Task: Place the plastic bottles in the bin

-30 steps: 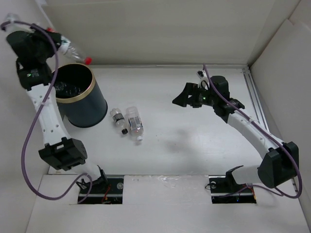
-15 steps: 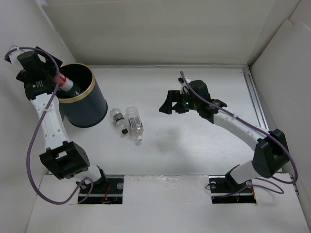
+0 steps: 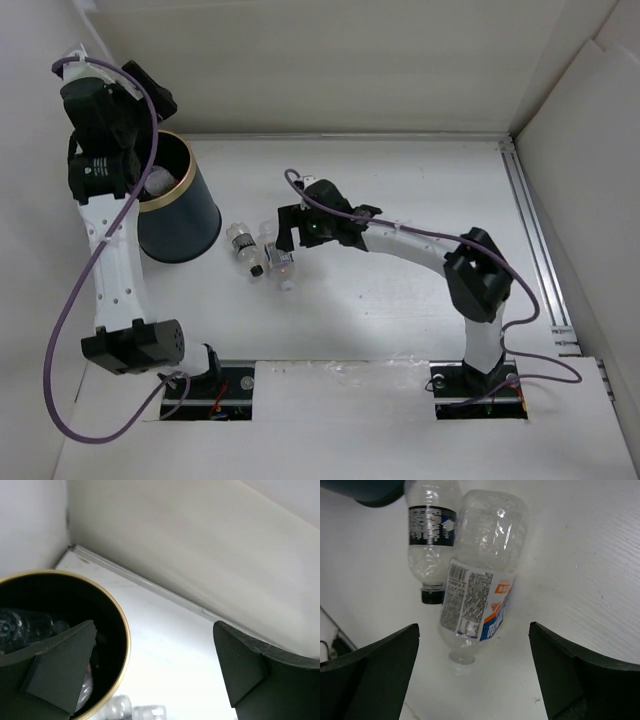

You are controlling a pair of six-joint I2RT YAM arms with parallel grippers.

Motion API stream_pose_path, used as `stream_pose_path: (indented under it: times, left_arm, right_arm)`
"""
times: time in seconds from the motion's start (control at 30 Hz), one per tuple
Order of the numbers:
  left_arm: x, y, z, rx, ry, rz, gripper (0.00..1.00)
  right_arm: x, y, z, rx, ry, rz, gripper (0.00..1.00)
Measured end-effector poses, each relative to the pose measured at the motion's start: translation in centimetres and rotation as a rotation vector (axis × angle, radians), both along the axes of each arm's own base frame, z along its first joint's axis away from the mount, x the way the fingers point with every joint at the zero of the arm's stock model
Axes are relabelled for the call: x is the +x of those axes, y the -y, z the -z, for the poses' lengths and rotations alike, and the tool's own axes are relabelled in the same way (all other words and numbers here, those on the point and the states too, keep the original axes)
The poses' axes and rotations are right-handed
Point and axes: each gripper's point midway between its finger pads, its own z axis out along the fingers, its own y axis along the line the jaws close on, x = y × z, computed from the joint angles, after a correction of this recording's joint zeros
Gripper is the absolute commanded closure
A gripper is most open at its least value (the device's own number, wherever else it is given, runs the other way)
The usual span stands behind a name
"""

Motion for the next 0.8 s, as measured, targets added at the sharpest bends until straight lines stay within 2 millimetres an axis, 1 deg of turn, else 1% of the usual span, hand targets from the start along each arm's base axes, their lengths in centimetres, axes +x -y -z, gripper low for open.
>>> stream_pose_path:
  times: [0.07, 0.2, 0.3, 0.4, 0.47, 0.5, 0.53, 0.57, 0.6, 0.63, 0.67, 0.7, 0.73, 0.77, 0.8]
  left_arm:
    - [-1.2, 1.1, 0.0, 0.004, 0.007, 0.062, 0.00]
    - [-3.9, 3.5, 1.8, -0.001, -0.018, 0.160, 0.00]
    - [-5.3, 5.3, 3.5, -0.010, -0.038, 0.235, 0.00]
    - [-6.3, 6.1, 6.0, -0.023, -0.081, 0.268, 0.00]
    - [-6.9, 6.4, 7.6, -0.031, -0.107, 0.281, 0.00]
    - [-7.1, 6.5, 8.4, -0.037, -0.122, 0.287, 0.00]
    - [-7.3, 6.6, 9.0, -0.042, -0.133, 0.293, 0.00]
    - [-7.4, 6.8, 9.6, -0.048, -0.144, 0.303, 0.00]
    - [-7.4, 6.9, 9.8, -0.051, -0.148, 0.308, 0.00]
    - [-7.4, 7.1, 10.0, -0.055, -0.149, 0.319, 0.00]
    - [-7.4, 7.4, 10.1, -0.059, -0.148, 0.334, 0.00]
    - [-7.4, 7.6, 10.1, -0.063, -0.145, 0.350, 0.00]
    - [-7.3, 7.8, 10.1, -0.065, -0.139, 0.363, 0.00]
    - [-7.2, 8.1, 10.2, -0.069, -0.135, 0.378, 0.00]
    - [-7.1, 8.4, 10.2, -0.074, -0.128, 0.398, 0.00]
  right_arm:
    - [0.4, -0.8, 2.0, -0.041, -0.018, 0.005, 0.06]
    - [0.0, -1.8, 5.1, -0.123, -0.044, 0.009, 0.06]
    - [-0.3, -2.8, 6.3, -0.169, -0.040, 0.010, 0.05]
    - [-0.7, -3.4, 7.1, -0.203, -0.038, 0.009, 0.05]
    - [-0.7, -3.7, 7.7, -0.227, -0.035, 0.015, 0.08]
    - [-0.6, -3.6, 8.2, -0.245, -0.035, 0.022, 0.11]
    - [-0.5, -3.4, 8.7, -0.266, -0.038, 0.031, 0.18]
    - [-0.3, -3.0, 9.2, -0.289, -0.035, 0.043, 0.20]
    - [-0.1, -2.6, 9.7, -0.312, -0.034, 0.057, 0.20]
    - [0.1, -2.2, 10.2, -0.333, -0.029, 0.074, 0.22]
    - [0.3, -2.0, 10.2, -0.342, -0.020, 0.086, 0.29]
    - [0.4, -1.7, 10.3, -0.351, -0.016, 0.097, 0.38]
    - [0.6, -1.6, 10.4, -0.352, -0.014, 0.108, 0.53]
    - [0.8, -1.3, 10.3, -0.351, -0.009, 0.122, 0.74]
    - [0.9, -1.1, 9.9, -0.345, -0.006, 0.129, 0.79]
